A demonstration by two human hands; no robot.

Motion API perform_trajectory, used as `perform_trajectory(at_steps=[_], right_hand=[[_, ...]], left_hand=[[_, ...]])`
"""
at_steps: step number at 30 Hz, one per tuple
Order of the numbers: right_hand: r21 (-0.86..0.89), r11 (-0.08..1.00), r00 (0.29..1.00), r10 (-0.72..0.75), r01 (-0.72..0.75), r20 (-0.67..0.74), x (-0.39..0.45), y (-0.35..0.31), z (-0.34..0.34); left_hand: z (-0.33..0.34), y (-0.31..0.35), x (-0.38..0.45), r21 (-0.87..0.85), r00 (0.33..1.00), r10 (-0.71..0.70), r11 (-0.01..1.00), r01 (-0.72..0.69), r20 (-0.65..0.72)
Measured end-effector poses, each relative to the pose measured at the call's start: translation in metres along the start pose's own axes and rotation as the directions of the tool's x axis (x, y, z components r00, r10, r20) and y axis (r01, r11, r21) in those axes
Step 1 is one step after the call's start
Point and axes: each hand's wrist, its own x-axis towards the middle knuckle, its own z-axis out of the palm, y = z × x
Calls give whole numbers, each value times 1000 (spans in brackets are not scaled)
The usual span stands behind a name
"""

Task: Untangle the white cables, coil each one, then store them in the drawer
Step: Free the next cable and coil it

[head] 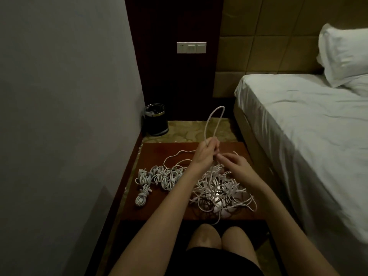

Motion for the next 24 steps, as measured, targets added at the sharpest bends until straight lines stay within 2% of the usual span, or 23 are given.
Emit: perform_trajectory(at_steps=[3, 6, 8, 12, 16, 18, 21, 24], right_hand=[[99, 994, 999, -42, 40, 24, -1, 4, 10], [-42, 998, 988, -49, 56, 147, 2, 15, 13], [-133, 990, 988, -23, 43, 150, 5, 29, 17], [-146, 989, 997, 28, -17, 75, 7, 39, 19], [69, 997, 989, -24, 34, -144, 7, 18, 1], [168, 979, 981, -88, 117, -171, 7, 2, -14], [212, 957, 973, -166, 199, -163, 13, -25, -25], [238, 933, 950, -220, 271, -223, 22, -55, -24]], left_hand=[[-3, 17, 6, -89, 1000, 1, 996, -2, -17], [-8, 35, 12, -140, 999, 49, 989, -50, -11], [-12, 51, 16, -184, 997, 74, 980, -80, -37], [-20, 69, 19, -224, 990, 110, 966, -126, -85], [-31, 48, 15, 44, 986, 140, 990, -136, -88], [-34, 31, 10, 158, 992, 112, 982, -102, -56], [-25, 24, 0, 125, 998, 38, 991, -44, 46], [-12, 32, -2, 15, 987, -12, 1000, 10, 158]])
